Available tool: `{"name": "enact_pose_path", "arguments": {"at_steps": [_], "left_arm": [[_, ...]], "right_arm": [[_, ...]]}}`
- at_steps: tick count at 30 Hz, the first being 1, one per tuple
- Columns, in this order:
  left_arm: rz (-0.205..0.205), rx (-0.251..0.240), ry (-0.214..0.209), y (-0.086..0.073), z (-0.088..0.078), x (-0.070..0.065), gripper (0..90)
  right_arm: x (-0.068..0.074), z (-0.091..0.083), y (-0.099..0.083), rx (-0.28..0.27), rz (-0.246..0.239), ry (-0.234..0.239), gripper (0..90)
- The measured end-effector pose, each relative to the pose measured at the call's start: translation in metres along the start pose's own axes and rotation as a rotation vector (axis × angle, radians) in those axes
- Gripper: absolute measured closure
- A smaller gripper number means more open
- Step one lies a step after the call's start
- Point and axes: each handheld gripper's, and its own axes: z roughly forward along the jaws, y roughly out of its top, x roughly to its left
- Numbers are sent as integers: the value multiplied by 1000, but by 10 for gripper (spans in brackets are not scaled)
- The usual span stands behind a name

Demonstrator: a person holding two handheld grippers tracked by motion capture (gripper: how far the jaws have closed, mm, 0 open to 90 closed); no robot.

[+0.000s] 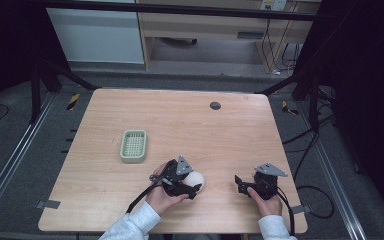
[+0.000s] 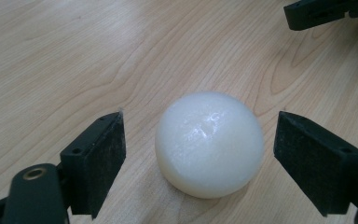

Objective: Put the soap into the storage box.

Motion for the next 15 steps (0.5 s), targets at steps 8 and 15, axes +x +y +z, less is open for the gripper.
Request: {"name": "enact_pose_path", "arguments": {"at_steps": [8,15], "left_arm": [[0,17,-1,-1,7,-1,161],[4,24,-3,-2,12,-3,156]], "right_arm": [[0,0,0,3,-1,2,50],[0,0,0,3,1,3,50]]}}
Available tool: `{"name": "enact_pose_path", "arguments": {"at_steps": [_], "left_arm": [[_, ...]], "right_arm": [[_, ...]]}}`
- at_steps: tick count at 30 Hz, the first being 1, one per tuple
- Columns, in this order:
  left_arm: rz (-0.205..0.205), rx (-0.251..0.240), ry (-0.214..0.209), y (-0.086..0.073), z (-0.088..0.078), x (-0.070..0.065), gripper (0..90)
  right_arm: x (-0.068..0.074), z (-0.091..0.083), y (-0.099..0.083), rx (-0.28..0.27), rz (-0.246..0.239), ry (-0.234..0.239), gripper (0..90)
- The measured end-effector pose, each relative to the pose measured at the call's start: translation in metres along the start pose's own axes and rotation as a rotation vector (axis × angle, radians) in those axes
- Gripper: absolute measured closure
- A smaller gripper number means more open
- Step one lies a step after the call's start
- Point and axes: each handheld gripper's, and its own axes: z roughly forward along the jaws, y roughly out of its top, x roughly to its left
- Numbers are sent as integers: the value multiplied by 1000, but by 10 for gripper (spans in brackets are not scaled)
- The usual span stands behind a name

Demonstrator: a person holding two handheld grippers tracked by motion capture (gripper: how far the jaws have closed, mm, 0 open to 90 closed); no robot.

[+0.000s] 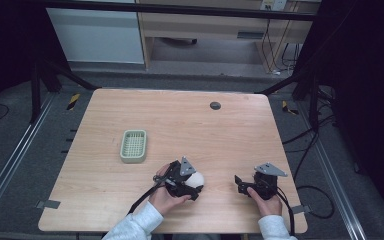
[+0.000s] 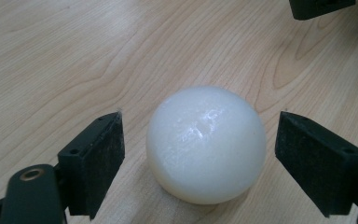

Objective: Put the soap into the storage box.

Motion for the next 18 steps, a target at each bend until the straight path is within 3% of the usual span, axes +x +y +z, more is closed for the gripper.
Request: {"name": "enact_pose_path", "arguments": {"at_steps": [18], "left_arm": [[-6,35,-4,-2,10,0,164]], "right_arm": [[1,0,0,2,-1,0,51]]}}
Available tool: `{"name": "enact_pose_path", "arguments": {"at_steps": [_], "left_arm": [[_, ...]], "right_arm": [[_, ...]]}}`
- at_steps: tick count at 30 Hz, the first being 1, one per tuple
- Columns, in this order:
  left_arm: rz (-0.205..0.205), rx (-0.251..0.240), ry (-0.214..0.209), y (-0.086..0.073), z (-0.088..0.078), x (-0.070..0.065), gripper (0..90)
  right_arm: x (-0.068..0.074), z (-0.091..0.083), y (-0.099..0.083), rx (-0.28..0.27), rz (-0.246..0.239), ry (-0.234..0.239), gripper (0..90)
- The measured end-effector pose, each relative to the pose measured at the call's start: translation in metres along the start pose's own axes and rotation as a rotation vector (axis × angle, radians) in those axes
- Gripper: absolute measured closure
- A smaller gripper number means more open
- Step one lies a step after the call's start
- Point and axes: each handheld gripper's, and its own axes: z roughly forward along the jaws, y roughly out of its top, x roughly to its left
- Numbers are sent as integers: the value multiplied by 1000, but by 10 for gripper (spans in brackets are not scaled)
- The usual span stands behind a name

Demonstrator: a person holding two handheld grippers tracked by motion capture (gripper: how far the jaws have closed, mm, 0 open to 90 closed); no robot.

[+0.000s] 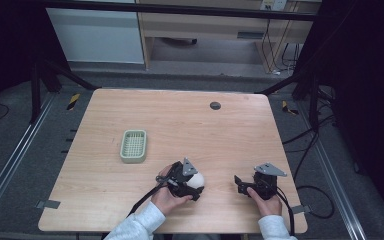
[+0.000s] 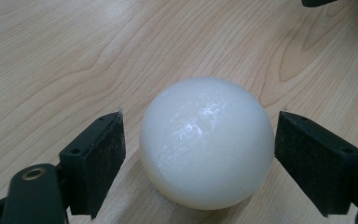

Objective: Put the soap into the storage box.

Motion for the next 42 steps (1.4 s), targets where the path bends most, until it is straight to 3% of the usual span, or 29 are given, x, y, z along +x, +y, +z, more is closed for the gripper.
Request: {"name": "enact_pose_path", "arguments": {"at_steps": [14,42], "left_arm": [[-5,23,-8,-1,10,0,198],[4,34,-12,0,14,-2,236]], "right_arm": [[0,0,0,-2,0,4,50],[0,0,0,-3,-6,3,50]]}}
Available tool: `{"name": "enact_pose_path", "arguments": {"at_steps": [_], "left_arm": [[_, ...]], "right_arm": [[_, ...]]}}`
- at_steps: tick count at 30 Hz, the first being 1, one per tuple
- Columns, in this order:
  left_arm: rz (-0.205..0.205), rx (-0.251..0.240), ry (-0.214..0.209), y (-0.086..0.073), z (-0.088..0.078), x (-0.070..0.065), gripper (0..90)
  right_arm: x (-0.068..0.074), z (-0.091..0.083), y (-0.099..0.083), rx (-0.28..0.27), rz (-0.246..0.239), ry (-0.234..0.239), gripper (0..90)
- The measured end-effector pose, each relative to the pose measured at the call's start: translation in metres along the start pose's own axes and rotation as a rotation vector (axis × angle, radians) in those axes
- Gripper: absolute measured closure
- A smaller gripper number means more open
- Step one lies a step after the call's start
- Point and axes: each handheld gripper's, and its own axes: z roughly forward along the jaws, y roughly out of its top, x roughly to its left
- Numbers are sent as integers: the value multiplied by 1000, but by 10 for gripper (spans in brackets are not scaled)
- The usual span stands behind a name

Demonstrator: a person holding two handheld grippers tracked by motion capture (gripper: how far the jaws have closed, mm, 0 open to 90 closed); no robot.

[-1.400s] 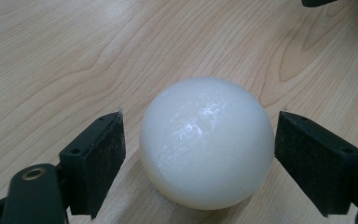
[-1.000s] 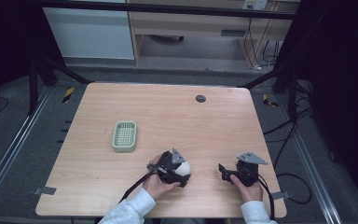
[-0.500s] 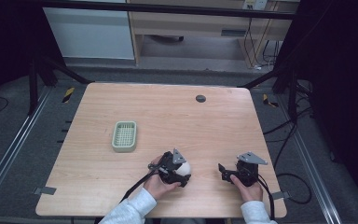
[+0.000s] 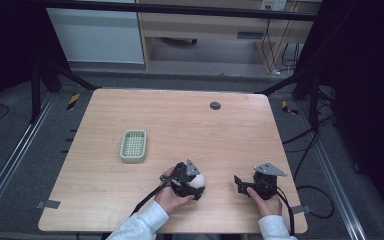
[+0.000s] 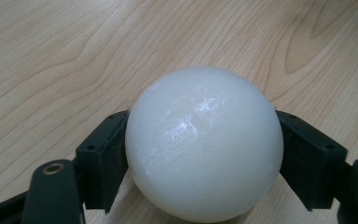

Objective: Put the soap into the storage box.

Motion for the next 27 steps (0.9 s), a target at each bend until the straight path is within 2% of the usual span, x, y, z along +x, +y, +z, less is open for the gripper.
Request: {"name": "enact_pose_path", "arguments": {"at_steps": [8,15,27], "left_arm": [[13,11,2,0,-2,-1,237],[5,10,-4,0,-3,0,238],[10,-7,-12,1,-20,3,238]], "right_arm": [[0,0,0,0,-1,1,50],[0,0,0,0,-1,1,50],[0,0,0,2,-1,1,50]]}}
